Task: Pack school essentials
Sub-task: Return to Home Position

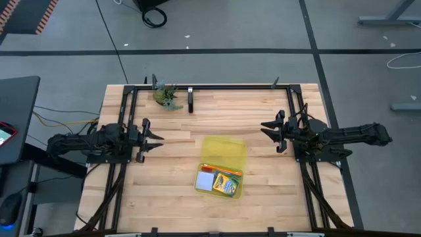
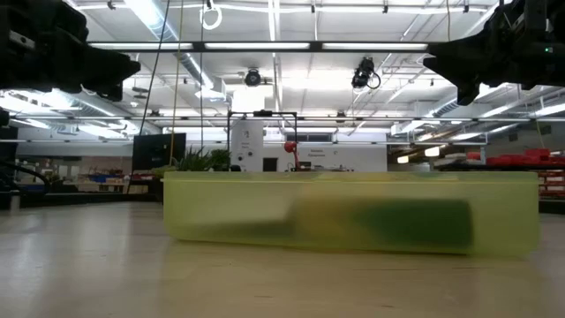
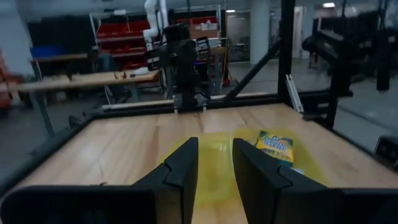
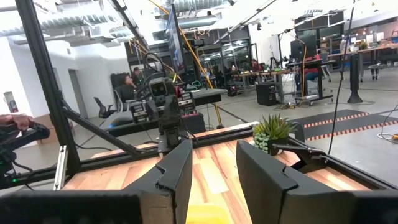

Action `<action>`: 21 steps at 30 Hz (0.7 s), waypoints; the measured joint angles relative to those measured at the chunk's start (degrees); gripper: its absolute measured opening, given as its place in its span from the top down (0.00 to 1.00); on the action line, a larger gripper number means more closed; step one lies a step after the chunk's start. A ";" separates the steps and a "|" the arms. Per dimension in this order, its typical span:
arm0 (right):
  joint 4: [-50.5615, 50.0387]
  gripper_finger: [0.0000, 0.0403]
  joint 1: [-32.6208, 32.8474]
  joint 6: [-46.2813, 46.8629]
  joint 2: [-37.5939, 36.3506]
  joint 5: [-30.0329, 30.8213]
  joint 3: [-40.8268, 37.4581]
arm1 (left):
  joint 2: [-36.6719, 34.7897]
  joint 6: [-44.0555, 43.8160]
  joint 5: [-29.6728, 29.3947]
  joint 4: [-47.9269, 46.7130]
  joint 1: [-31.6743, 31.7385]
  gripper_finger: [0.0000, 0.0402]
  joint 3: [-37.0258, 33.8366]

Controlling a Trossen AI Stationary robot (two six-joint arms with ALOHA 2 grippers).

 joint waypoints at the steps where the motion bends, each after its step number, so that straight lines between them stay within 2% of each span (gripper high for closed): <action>1: 0.00 0.67 0.00 0.00 0.00 -0.01 0.00 | -0.01 1.85 -0.03 0.02 -0.26 0.73 0.00; 7: 0.00 0.67 0.01 0.00 0.00 0.00 0.01 | 0.00 10.20 -1.74 -0.74 -1.08 0.73 -0.02; 11: 0.00 0.67 -0.01 0.00 0.00 0.00 0.01 | 0.00 9.14 -5.14 -1.90 -1.06 0.73 0.02; 21: 0.00 0.67 0.00 0.00 0.00 0.00 0.00 | 0.00 7.79 -5.40 -2.07 -1.34 0.73 0.02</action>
